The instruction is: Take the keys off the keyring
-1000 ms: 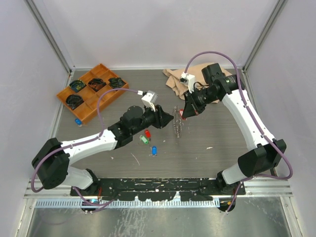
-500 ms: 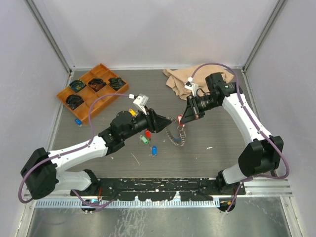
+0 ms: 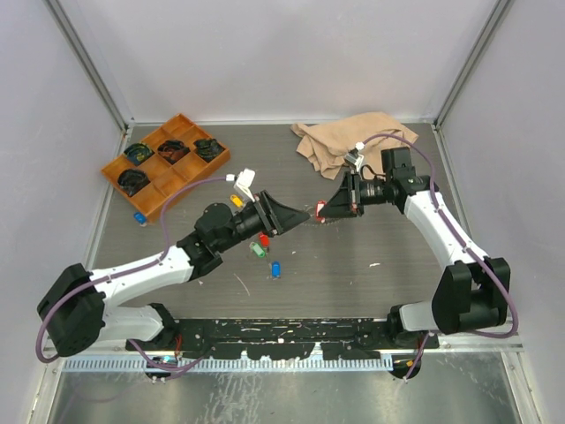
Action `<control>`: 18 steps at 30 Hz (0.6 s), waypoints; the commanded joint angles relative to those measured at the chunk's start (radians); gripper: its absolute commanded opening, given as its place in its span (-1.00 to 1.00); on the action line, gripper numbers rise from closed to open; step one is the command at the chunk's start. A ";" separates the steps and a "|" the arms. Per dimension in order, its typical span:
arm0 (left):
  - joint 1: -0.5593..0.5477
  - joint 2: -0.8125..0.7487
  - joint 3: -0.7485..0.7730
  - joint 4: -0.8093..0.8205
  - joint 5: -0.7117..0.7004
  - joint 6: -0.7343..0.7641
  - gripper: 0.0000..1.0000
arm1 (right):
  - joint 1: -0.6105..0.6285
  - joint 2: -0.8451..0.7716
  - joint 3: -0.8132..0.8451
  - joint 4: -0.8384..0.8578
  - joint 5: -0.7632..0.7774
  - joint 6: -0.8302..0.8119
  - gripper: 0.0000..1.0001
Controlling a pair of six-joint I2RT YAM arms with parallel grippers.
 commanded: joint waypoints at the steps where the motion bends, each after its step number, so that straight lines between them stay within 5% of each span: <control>1: 0.006 0.040 0.057 0.088 0.031 -0.118 -0.04 | 0.001 -0.095 -0.088 0.342 -0.050 0.339 -0.99; 6: 0.005 0.092 0.067 0.069 0.018 -0.162 -0.04 | -0.001 -0.134 -0.165 0.496 -0.052 0.478 -0.98; 18: 0.005 0.133 0.102 0.067 -0.040 -0.228 -0.04 | -0.003 -0.173 -0.218 0.593 -0.083 0.511 -0.98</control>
